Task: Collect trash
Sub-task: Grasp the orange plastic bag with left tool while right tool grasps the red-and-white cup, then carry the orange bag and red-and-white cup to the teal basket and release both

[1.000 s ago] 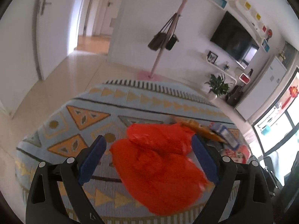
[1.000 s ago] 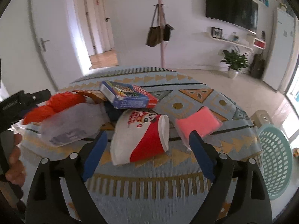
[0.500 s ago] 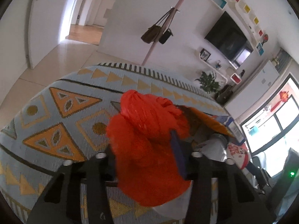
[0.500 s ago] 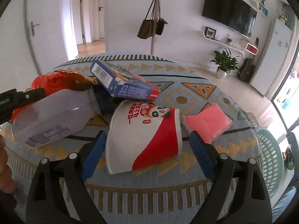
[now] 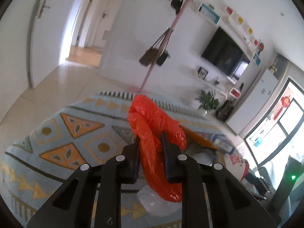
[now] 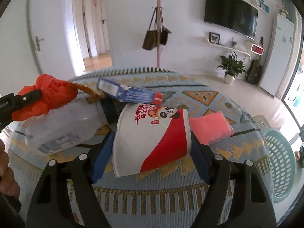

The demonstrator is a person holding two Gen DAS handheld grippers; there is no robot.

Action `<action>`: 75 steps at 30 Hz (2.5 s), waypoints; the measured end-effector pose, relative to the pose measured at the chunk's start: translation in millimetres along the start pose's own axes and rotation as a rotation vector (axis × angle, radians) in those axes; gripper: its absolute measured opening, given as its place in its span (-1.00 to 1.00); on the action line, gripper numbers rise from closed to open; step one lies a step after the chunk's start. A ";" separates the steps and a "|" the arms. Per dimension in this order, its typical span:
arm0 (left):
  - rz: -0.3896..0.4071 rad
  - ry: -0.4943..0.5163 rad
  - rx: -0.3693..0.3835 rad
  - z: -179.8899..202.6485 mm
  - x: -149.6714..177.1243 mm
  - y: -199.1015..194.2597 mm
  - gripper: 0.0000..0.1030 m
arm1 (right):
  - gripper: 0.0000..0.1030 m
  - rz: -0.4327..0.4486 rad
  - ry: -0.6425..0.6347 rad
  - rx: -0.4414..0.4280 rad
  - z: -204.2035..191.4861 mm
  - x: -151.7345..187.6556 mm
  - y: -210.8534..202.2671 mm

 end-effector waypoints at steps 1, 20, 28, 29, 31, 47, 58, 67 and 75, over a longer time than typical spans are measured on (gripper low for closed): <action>0.023 0.004 -0.001 3.7 -2.8 -6.8 -0.66 | 0.41 0.000 0.010 -0.007 2.0 -0.2 -2.0; 0.085 0.173 0.176 139.1 7.3 -45.7 -0.66 | 0.41 0.100 0.164 -0.070 81.8 -7.8 -82.5; -0.017 0.278 0.254 222.1 44.3 2.4 -0.66 | 0.41 0.129 0.303 0.051 177.8 -2.1 -90.1; -0.029 0.287 0.259 228.9 47.9 8.4 -0.66 | 0.41 0.128 0.325 0.073 193.3 0.2 -89.8; -0.067 0.313 0.278 250.3 58.9 26.7 -0.66 | 0.41 0.128 0.359 0.109 219.7 4.2 -87.9; -0.372 0.445 0.393 353.9 153.8 152.9 -0.66 | 0.42 -0.062 0.583 0.327 366.3 72.4 -25.8; -0.533 0.467 0.398 363.3 202.9 205.6 -0.52 | 0.43 -0.190 0.654 0.348 400.3 111.0 11.9; -0.542 0.448 0.376 358.1 214.0 213.8 -0.04 | 0.43 -0.211 0.700 0.341 412.2 125.7 13.3; -0.520 0.412 0.385 355.4 208.2 198.4 0.00 | 0.43 -0.193 0.675 0.326 398.8 117.1 4.9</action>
Point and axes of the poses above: each gripper's, at about its wrist camera, not at the fingertips, and y roughly the way its jaws point, z to its right, x to its underside, the point moved 5 cm from there along y, roughly the way its jaws point, and after that the axes turned 11 degrees about x, right-handed, at the moved point
